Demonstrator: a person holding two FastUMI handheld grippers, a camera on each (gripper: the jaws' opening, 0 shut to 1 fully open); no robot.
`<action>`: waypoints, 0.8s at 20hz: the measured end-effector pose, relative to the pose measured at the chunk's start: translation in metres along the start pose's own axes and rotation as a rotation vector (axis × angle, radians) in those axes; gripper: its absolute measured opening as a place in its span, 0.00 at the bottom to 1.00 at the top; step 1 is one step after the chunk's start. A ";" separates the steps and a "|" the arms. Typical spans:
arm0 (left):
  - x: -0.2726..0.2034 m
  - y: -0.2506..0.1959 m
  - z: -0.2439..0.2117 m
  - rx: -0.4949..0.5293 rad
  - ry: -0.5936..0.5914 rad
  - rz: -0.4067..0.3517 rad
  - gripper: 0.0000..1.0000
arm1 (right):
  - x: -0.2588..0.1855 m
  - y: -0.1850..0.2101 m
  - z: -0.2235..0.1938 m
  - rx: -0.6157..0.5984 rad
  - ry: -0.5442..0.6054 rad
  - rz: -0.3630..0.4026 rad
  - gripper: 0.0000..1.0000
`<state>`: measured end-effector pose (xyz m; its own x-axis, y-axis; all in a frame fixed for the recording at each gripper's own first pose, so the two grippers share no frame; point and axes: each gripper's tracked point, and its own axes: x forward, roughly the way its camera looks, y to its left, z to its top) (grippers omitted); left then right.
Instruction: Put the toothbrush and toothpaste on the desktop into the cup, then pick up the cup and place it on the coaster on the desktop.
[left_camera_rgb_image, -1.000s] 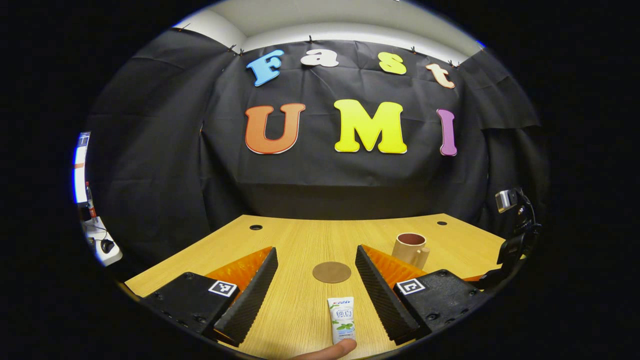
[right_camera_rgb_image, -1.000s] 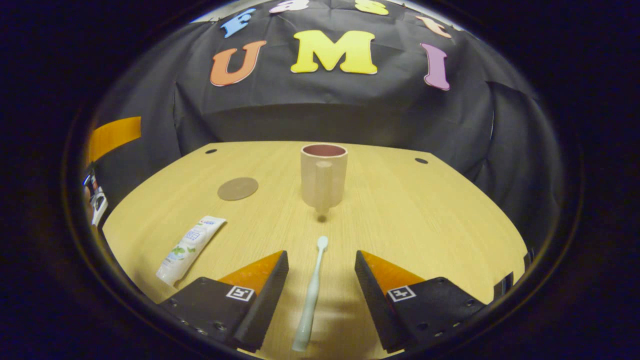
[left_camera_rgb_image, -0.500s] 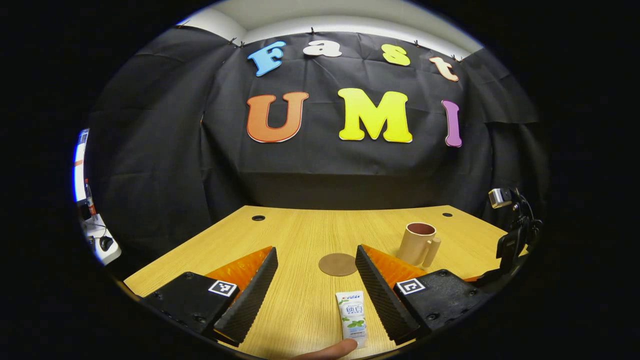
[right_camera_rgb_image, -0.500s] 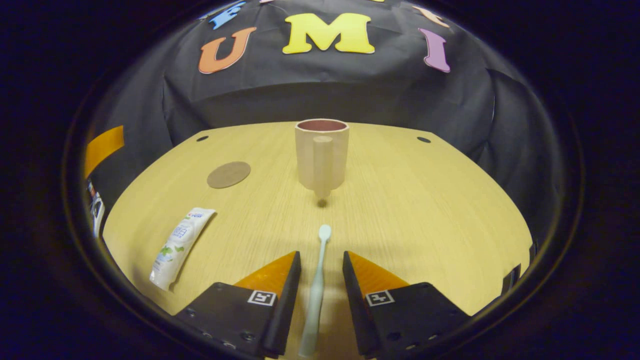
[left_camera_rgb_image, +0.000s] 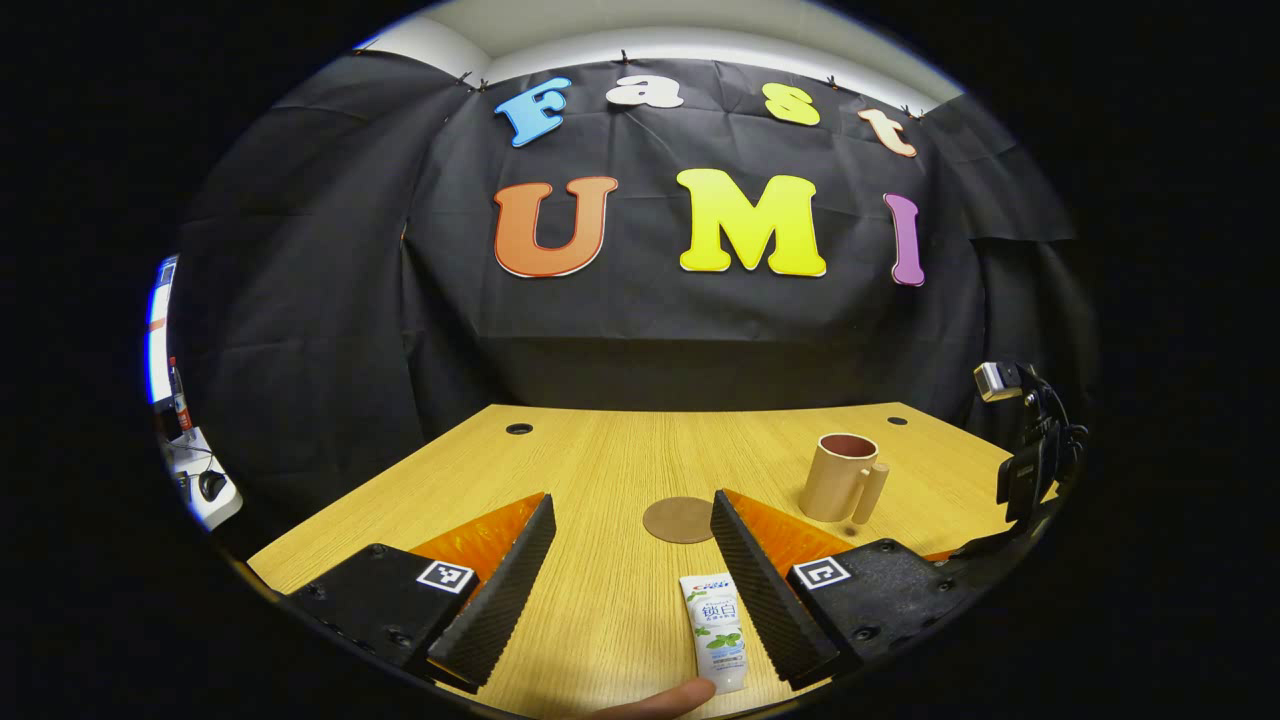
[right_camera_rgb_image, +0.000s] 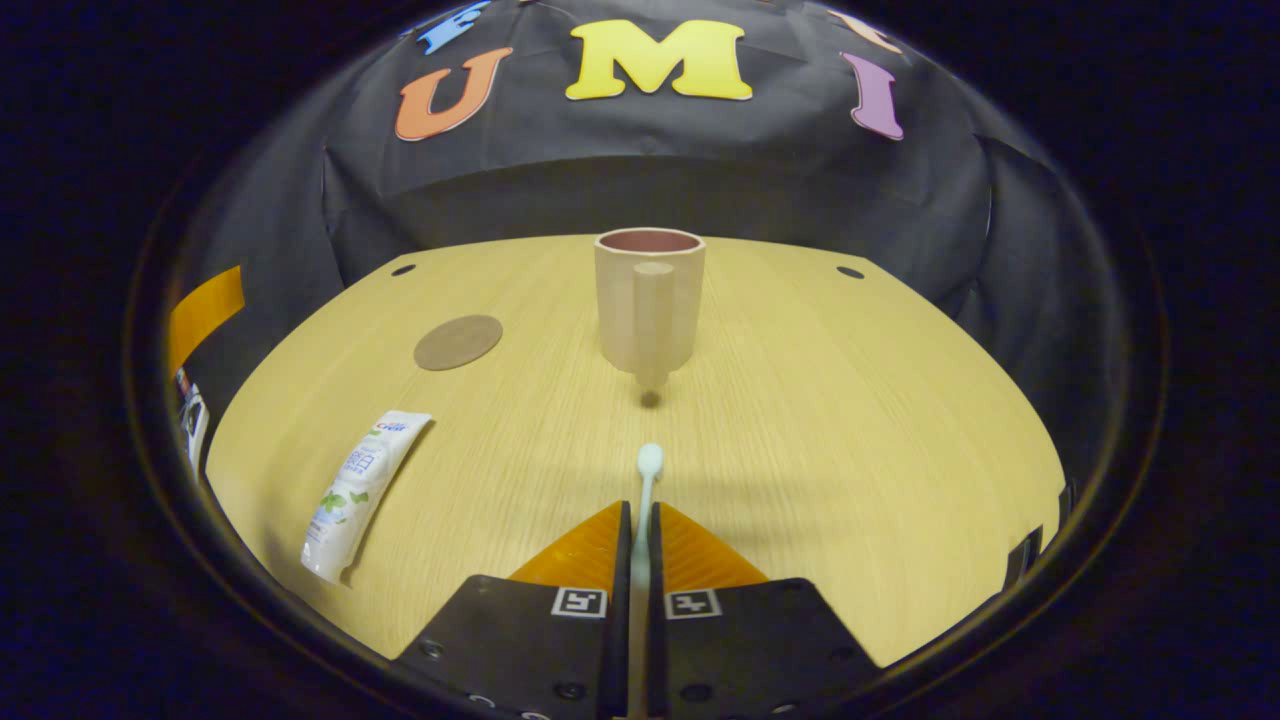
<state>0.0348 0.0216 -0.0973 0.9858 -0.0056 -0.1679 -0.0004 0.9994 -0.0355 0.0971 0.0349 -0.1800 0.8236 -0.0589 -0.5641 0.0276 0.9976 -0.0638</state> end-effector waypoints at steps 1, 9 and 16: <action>0.000 0.000 0.000 -0.001 0.004 0.000 1.00 | 0.006 0.000 -0.003 -0.005 -0.002 0.001 0.04; 0.003 0.000 -0.017 0.000 0.045 0.000 1.00 | -0.004 0.004 -0.002 -0.033 -0.040 0.042 0.00; 0.010 -0.025 -0.064 0.017 0.169 -0.037 1.00 | -0.039 -0.004 0.029 -0.015 -0.163 0.085 0.00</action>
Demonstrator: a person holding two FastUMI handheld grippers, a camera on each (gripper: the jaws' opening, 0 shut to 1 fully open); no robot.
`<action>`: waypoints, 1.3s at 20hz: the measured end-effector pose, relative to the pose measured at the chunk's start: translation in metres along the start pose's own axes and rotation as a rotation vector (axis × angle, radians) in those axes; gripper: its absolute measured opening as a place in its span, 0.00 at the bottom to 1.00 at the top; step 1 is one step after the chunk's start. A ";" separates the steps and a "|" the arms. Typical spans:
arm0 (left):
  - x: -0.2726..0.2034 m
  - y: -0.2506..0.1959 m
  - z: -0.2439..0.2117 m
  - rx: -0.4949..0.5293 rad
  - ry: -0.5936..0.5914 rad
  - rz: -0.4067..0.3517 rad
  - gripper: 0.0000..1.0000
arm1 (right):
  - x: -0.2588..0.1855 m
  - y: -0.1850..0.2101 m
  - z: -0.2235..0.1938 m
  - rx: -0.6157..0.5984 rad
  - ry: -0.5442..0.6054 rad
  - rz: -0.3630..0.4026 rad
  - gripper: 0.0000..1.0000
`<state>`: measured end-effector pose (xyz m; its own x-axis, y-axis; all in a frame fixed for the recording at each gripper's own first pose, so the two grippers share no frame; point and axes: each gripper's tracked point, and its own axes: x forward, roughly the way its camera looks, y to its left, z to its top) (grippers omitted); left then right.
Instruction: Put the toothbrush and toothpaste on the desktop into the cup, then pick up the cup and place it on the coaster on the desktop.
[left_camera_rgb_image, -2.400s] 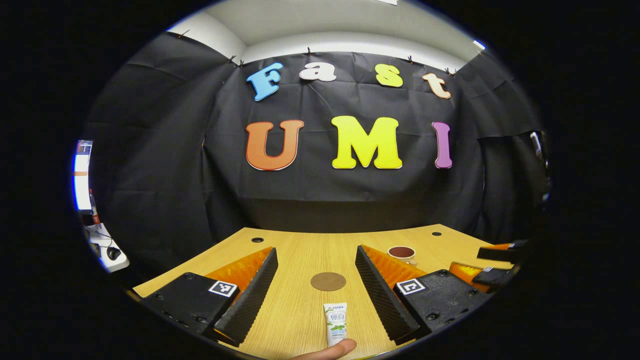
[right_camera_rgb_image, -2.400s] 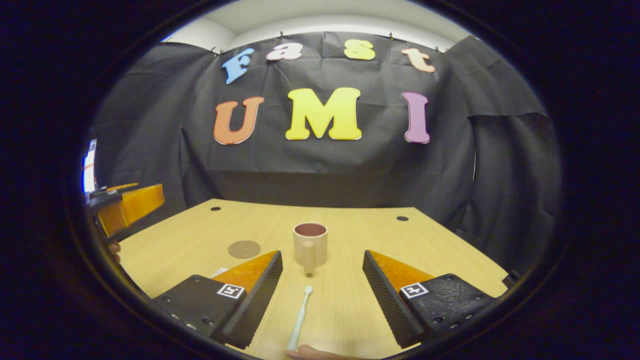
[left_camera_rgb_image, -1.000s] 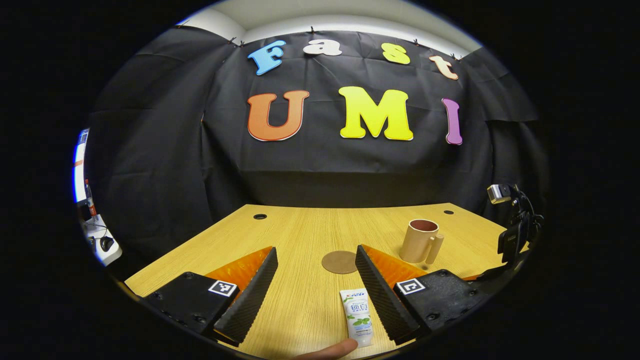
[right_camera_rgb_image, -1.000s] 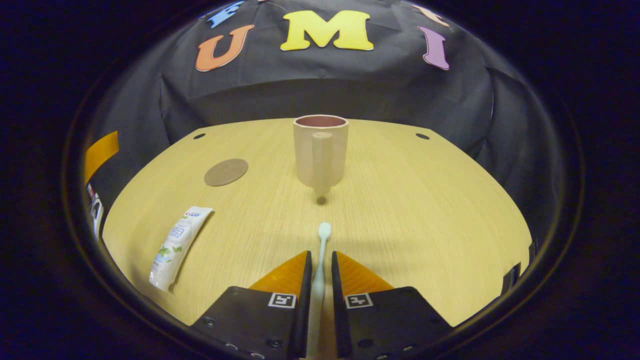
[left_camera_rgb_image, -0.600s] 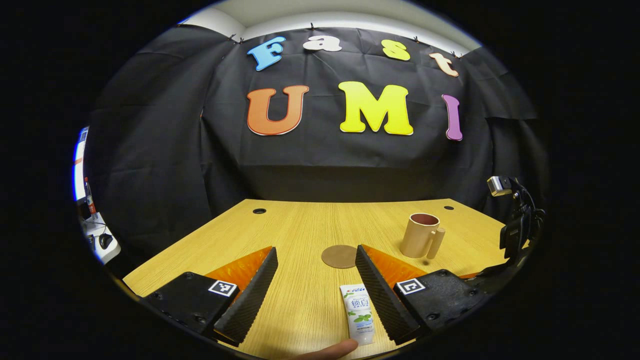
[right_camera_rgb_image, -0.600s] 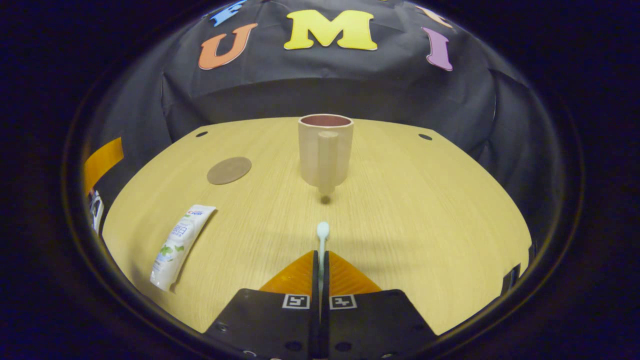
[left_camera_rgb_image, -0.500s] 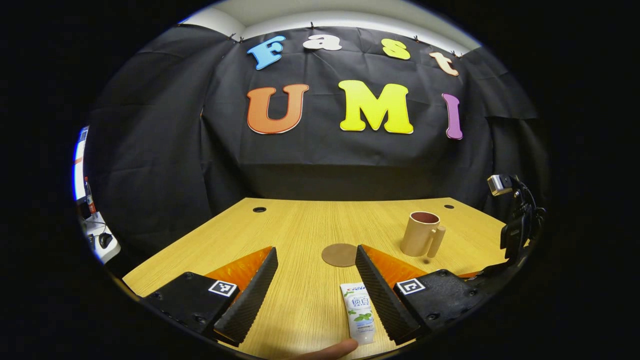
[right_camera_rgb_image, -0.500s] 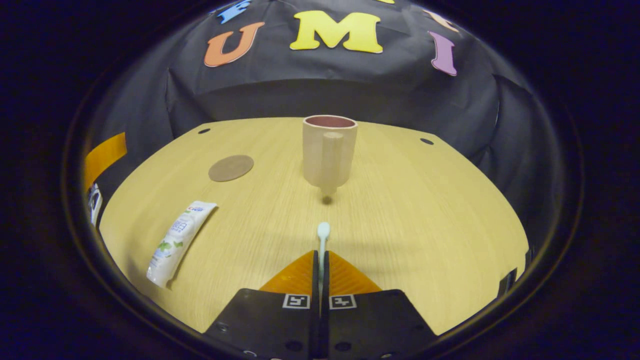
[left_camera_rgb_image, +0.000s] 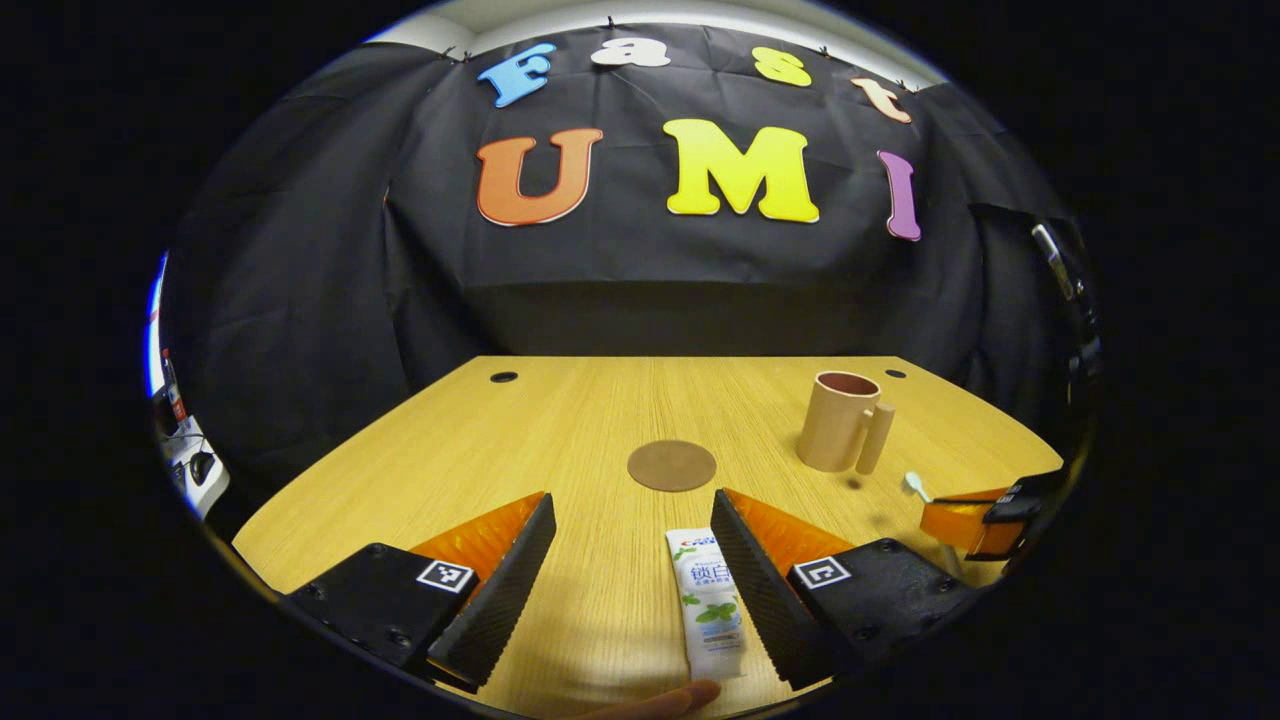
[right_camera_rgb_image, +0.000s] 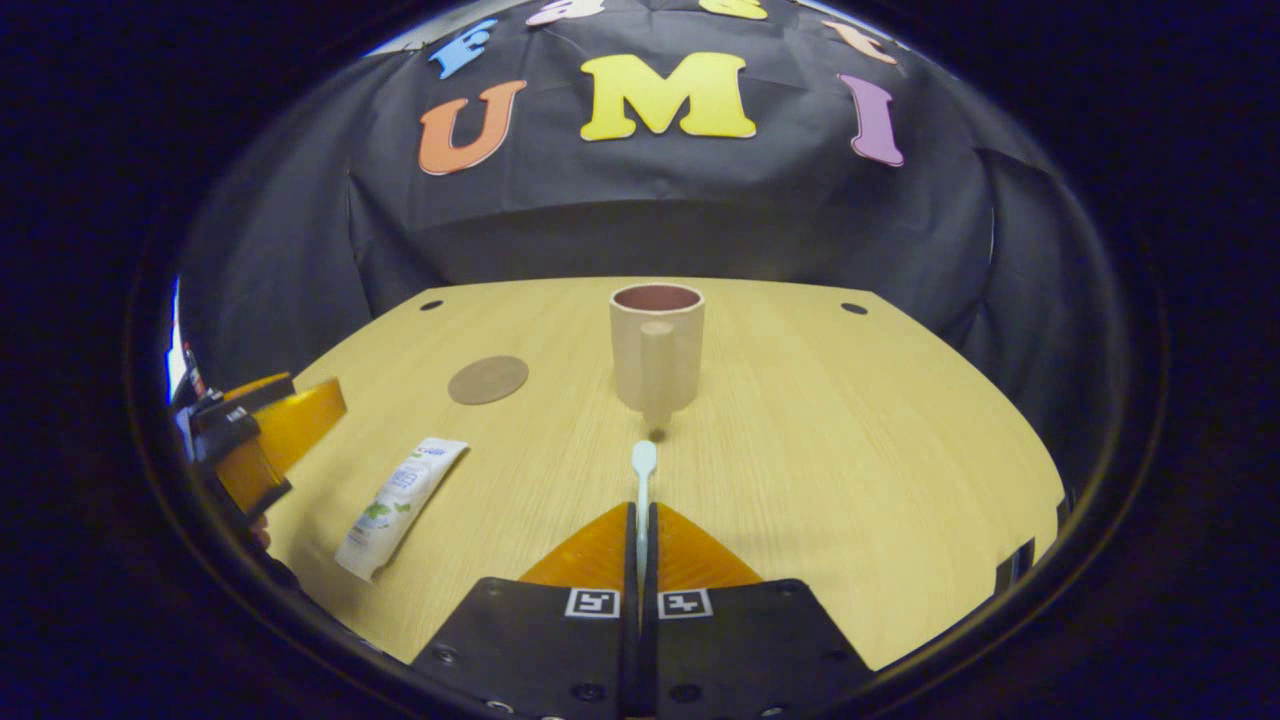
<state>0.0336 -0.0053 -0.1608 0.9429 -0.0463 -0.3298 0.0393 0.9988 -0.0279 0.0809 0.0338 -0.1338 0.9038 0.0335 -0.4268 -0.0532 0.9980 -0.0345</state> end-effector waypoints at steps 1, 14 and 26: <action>0.003 -0.006 -0.007 0.006 0.024 -0.009 1.00 | -0.005 -0.002 0.006 -0.005 -0.023 0.000 0.00; 0.016 -0.040 -0.066 0.003 0.268 -0.041 0.95 | -0.053 -0.026 0.057 -0.011 -0.193 0.014 0.00; 0.011 -0.038 -0.074 0.029 0.350 -0.040 0.64 | -0.061 -0.037 0.065 0.013 -0.224 0.014 0.00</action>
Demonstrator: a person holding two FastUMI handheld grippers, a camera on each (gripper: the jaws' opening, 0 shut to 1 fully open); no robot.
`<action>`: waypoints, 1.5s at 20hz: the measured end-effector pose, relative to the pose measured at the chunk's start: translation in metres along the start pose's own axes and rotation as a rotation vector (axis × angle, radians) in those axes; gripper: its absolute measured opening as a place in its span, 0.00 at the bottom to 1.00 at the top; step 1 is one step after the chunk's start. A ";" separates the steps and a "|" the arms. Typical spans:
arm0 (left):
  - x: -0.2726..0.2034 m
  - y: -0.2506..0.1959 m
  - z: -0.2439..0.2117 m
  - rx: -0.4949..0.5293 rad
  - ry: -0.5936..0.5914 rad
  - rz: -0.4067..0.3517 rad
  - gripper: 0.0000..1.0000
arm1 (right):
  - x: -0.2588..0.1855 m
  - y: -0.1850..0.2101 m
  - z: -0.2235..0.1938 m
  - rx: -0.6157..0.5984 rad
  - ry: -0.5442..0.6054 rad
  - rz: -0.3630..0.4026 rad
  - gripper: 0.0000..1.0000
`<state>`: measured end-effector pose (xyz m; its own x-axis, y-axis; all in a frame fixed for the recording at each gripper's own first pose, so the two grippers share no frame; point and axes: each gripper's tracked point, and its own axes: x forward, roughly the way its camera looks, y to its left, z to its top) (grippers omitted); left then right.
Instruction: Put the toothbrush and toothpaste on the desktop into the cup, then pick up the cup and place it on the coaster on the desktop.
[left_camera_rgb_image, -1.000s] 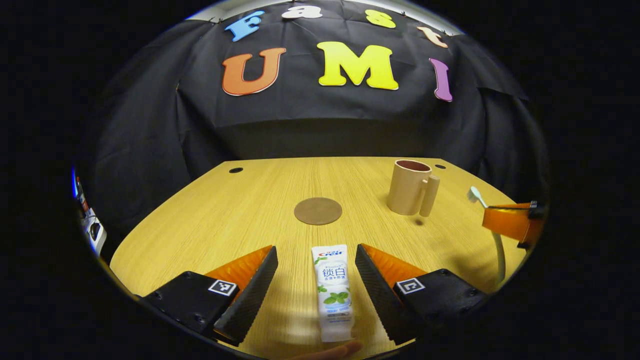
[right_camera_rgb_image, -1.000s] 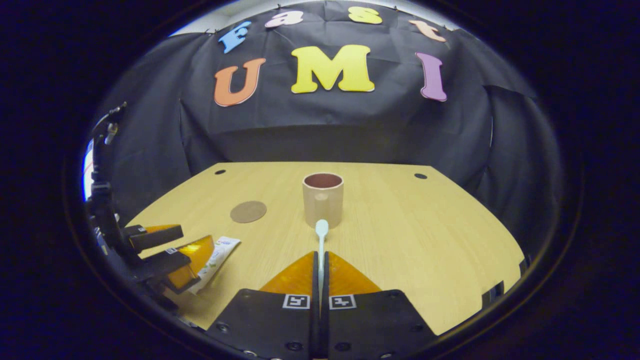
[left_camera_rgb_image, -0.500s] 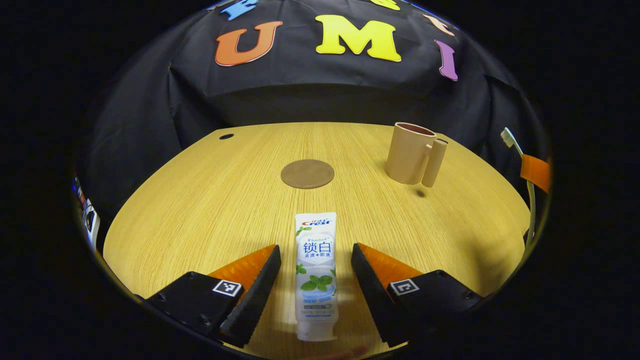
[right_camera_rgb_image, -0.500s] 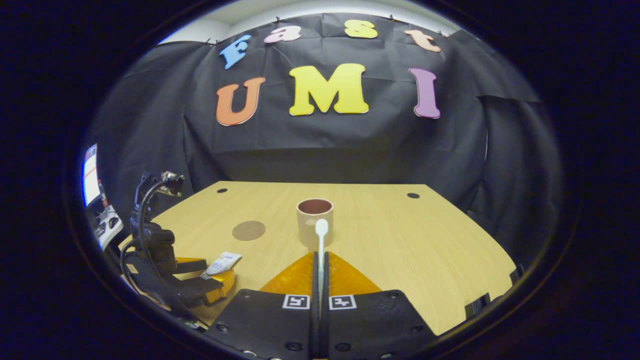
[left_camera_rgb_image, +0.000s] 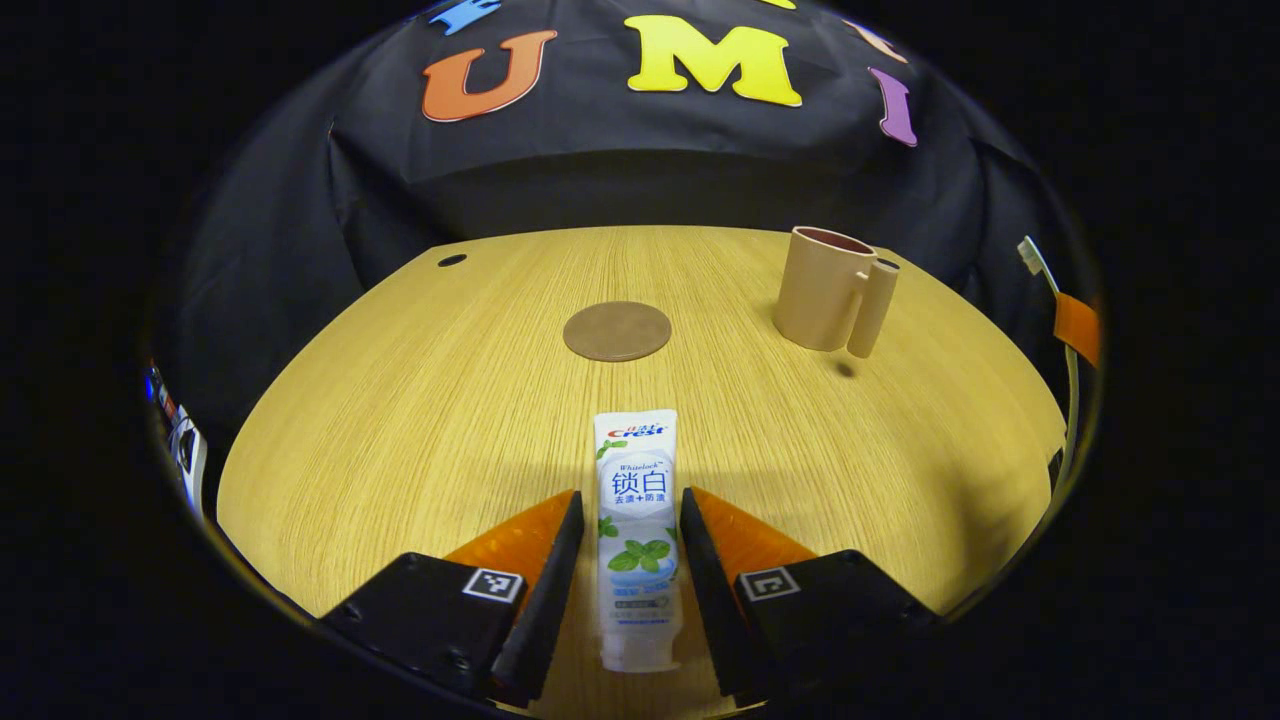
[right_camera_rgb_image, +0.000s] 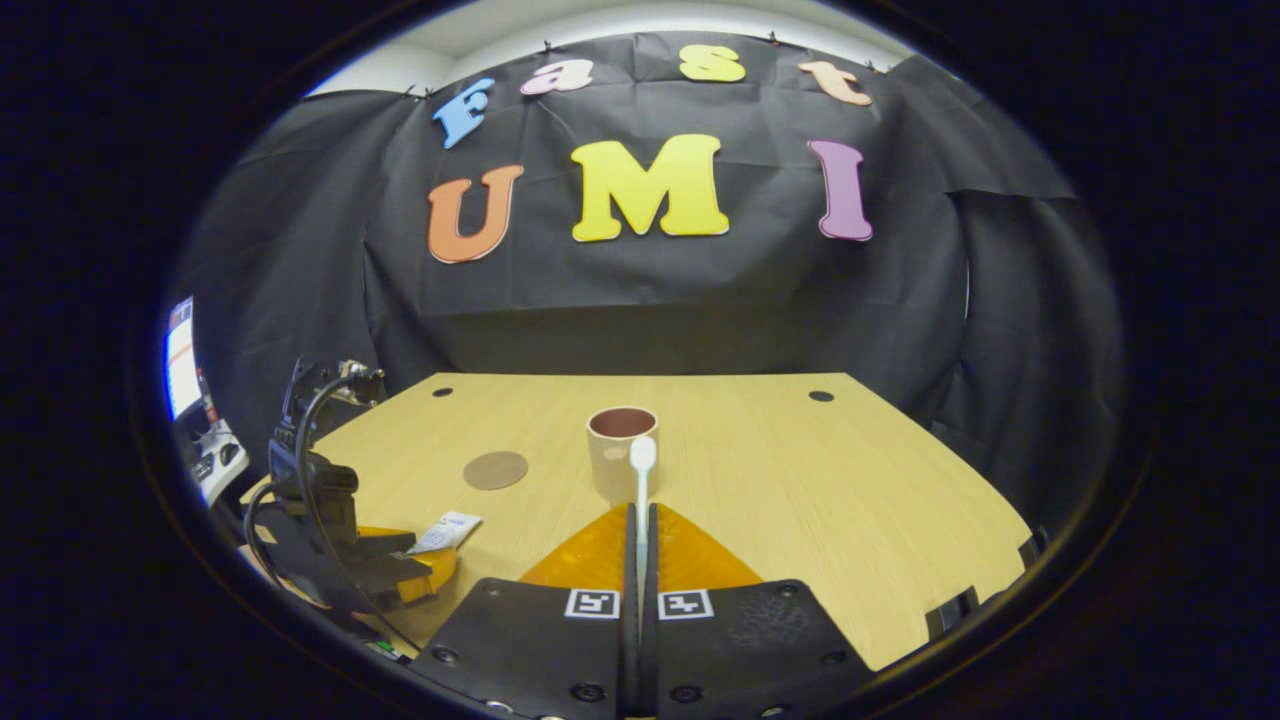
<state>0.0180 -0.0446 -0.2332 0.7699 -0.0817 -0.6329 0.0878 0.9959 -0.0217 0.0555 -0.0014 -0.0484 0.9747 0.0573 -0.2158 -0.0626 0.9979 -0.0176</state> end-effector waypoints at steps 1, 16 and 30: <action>-0.001 -0.001 0.001 0.006 0.004 -0.004 0.54 | 0.000 -0.001 -0.001 0.004 -0.001 0.000 0.00; -0.024 -0.024 0.058 -0.002 -0.287 -0.140 0.40 | 0.016 0.007 0.040 0.010 -0.060 0.034 0.00; -0.053 0.008 0.115 0.017 -0.480 -0.084 0.44 | 0.124 0.036 0.142 0.073 -0.216 0.146 0.00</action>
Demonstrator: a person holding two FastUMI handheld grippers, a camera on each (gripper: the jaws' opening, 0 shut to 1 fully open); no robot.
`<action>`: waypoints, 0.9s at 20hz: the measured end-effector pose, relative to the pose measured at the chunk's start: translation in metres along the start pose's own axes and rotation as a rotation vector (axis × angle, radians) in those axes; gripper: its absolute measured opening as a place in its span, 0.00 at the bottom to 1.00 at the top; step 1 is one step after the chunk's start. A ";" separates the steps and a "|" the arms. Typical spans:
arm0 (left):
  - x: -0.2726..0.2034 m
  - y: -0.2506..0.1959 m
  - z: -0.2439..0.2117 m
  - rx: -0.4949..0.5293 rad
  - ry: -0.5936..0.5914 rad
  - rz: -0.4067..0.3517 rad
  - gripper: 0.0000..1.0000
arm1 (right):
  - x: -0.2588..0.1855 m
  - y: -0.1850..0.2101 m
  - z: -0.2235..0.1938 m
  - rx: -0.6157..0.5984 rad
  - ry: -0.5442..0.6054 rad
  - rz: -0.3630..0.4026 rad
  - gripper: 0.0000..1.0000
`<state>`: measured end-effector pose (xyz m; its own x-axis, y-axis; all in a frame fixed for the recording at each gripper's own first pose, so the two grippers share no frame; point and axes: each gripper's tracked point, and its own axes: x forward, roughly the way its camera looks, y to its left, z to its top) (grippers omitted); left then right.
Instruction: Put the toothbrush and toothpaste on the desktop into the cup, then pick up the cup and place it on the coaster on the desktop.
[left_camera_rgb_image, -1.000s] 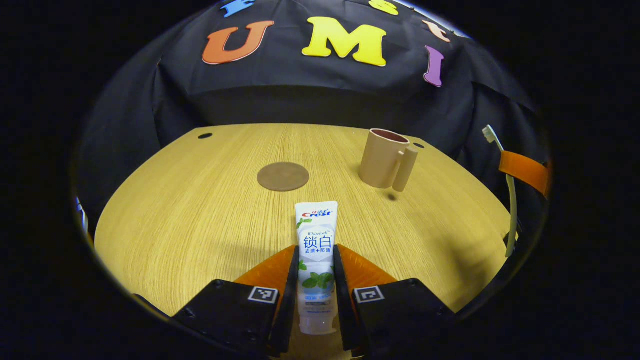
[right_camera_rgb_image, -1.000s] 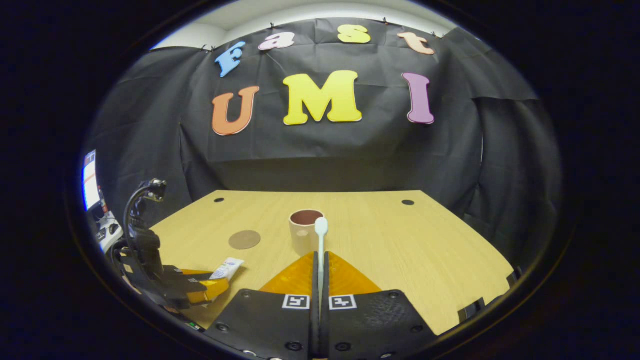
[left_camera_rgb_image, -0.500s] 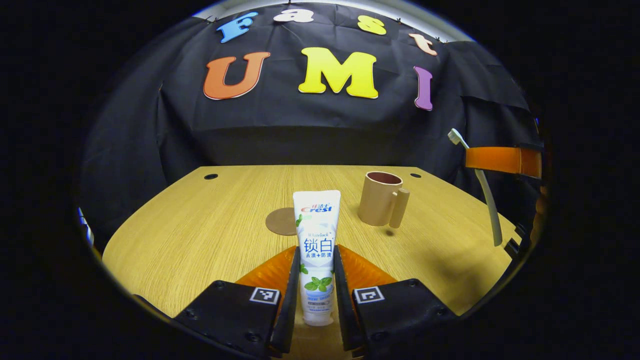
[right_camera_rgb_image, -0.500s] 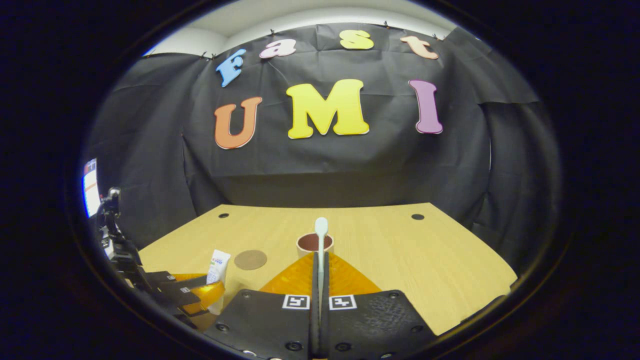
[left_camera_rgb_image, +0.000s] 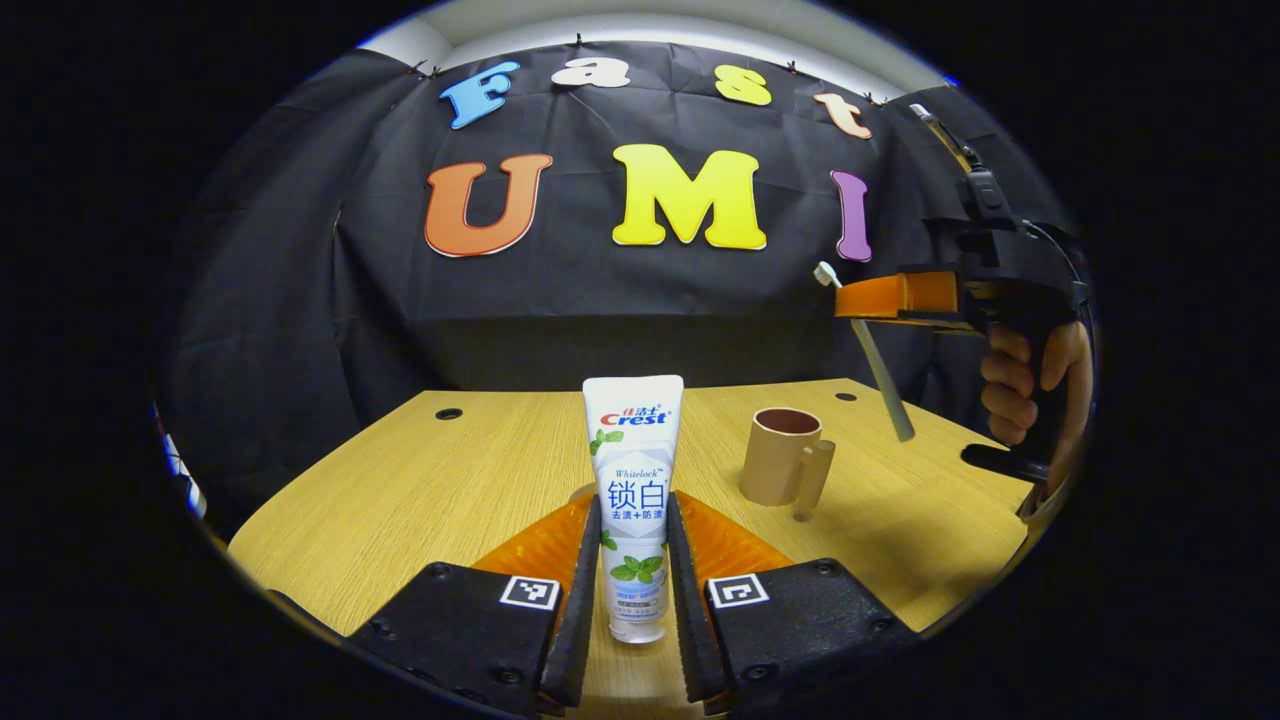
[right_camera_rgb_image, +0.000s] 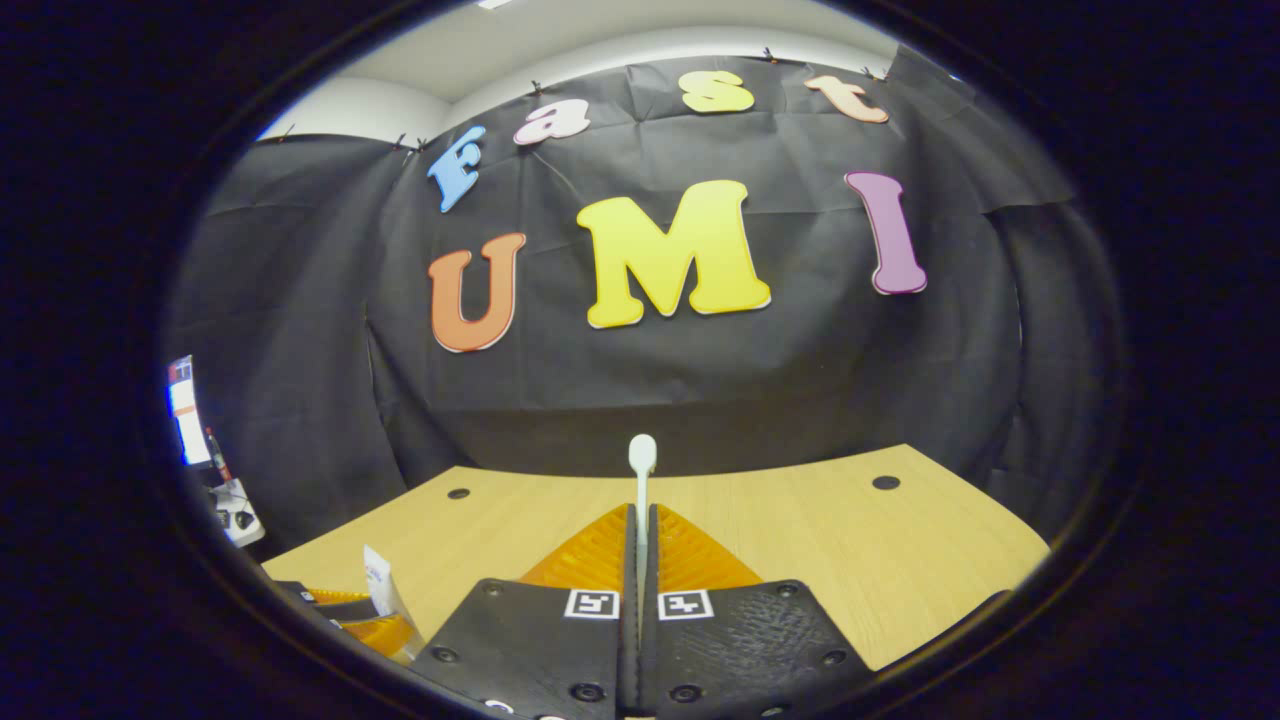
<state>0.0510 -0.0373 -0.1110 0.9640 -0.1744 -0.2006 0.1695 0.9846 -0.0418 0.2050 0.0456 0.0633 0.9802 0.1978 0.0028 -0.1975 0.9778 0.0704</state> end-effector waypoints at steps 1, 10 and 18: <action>0.001 0.000 -0.003 -0.008 0.015 -0.012 0.40 | 0.011 -0.001 0.001 0.005 -0.003 0.008 0.00; 0.008 0.001 0.007 -0.025 0.008 -0.030 0.40 | 0.082 -0.013 -0.009 -0.009 -0.049 0.035 0.00; 0.015 -0.003 0.009 -0.012 0.005 -0.028 0.40 | 0.102 -0.018 -0.032 -0.048 0.000 0.012 0.02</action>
<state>0.0671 -0.0432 -0.1049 0.9580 -0.2017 -0.2041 0.1935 0.9793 -0.0593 0.3078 0.0502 0.0300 0.9779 0.2093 0.0028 -0.2093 0.9776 0.0225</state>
